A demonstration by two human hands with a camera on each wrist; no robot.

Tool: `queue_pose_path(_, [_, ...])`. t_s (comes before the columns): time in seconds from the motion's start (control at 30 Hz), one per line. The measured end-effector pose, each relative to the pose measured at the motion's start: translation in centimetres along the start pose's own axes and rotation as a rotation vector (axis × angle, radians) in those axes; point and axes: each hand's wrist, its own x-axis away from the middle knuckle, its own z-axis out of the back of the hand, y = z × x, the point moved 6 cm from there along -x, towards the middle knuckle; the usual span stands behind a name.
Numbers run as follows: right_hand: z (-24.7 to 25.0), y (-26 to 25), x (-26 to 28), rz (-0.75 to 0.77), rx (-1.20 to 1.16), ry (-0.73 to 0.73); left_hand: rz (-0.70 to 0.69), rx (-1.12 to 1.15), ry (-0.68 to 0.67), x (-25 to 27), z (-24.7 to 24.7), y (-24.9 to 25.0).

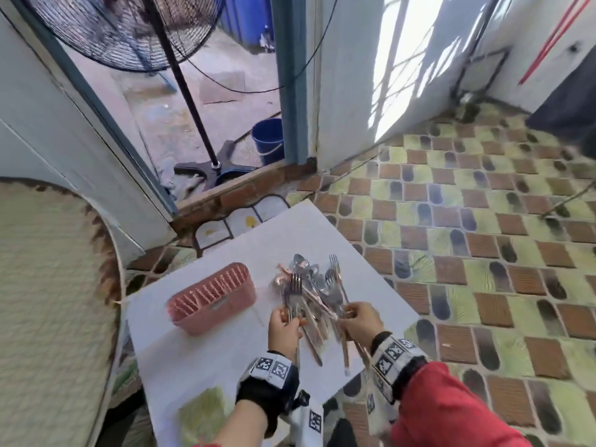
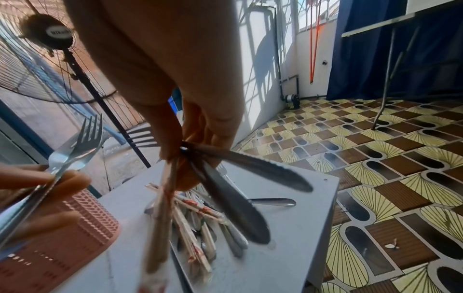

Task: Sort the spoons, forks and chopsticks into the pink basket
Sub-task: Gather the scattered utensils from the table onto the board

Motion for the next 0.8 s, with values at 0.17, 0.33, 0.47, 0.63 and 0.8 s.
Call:
queue_pose_path(0.17, [-1.0,-0.1,-6.1,-0.040,0.006,-0.048,0.095,-0.063,0.092,-5.4,-1.7,-1.3])
queue_pose_path(0.33, [-2.7,-0.2,-11.4,-0.030,0.114,-0.084,0.149,-0.050,0.130,-9.9,-3.5,-1.9])
queue_pose_path(0.47, [-4.9,0.1,-15.0,0.002,0.125,-0.131,0.166,-0.034,0.187,-13.1,-4.7,-3.3])
queue_pose_path(0.63, [-6.3,-0.2,-16.9,0.116,0.174,-0.127,0.159,0.046,0.274,-14.2,-5.2,-4.4])
queue_pose_path(0.8, [-6.9,-0.3,-17.2,0.128,0.126,-0.163,0.120,0.048,0.378,-13.8,-5.2,-4.2])
